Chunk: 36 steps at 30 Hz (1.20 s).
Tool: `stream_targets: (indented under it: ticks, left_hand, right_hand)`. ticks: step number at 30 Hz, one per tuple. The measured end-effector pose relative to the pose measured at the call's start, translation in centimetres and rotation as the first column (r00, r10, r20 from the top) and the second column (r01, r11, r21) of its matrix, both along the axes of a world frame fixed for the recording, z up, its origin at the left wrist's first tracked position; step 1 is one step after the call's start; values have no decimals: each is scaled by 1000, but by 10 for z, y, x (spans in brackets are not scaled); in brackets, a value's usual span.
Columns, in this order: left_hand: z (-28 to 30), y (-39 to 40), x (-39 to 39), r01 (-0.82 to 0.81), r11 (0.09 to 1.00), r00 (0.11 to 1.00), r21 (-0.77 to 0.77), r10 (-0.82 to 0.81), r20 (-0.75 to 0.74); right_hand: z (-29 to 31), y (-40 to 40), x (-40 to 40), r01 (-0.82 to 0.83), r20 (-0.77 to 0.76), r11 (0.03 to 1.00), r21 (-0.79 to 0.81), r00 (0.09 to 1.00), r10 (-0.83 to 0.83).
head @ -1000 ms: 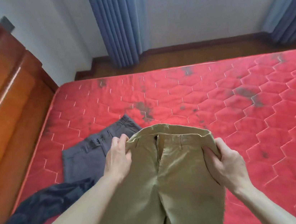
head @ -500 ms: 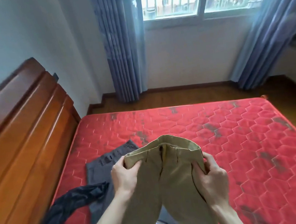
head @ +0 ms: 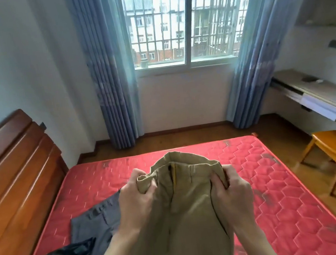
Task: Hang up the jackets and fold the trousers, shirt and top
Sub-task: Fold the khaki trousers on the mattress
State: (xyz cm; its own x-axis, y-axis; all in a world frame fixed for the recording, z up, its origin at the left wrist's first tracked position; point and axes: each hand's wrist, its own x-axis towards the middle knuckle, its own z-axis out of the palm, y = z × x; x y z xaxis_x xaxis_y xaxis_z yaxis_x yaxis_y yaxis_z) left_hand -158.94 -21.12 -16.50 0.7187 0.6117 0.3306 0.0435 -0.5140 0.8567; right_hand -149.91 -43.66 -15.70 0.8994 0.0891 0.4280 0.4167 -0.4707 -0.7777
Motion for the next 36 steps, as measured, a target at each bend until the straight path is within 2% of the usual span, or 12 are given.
stream_targets:
  ticks: [8,14,18,22,28,32,36]
  left_hand:
    - [63,-116,87,-38,998,992,-52,44,116]
    - [123,-161,145,-104,993,976,-49,111,186]
    - [162,-182,173,-94,995,964,-36,100,247]
    - [191,-203,194,-65,997,950,-44,75,302]
    - [205,-243,216,12,992,934,-128,35,355]
    - [209,-276,227,69,989,938,-133,-19,345]
    - [214,-307,232,202,971,926,-125,-148,349]
  right_hand:
    - [57,-107,99,-74,67,997,5,995,74]
    - [124,-167,169,-81,151,992,102,986,65]
    - [169,-190,197,-90,222,989,115,973,62]
    - [192,-202,206,-111,267,986,128,961,74]
    - [192,-220,194,-88,329,992,95,943,52]
    - [187,-225,183,-146,369,984,103,924,99]
    - [187,-224,171,-235,405,959,157,901,154]
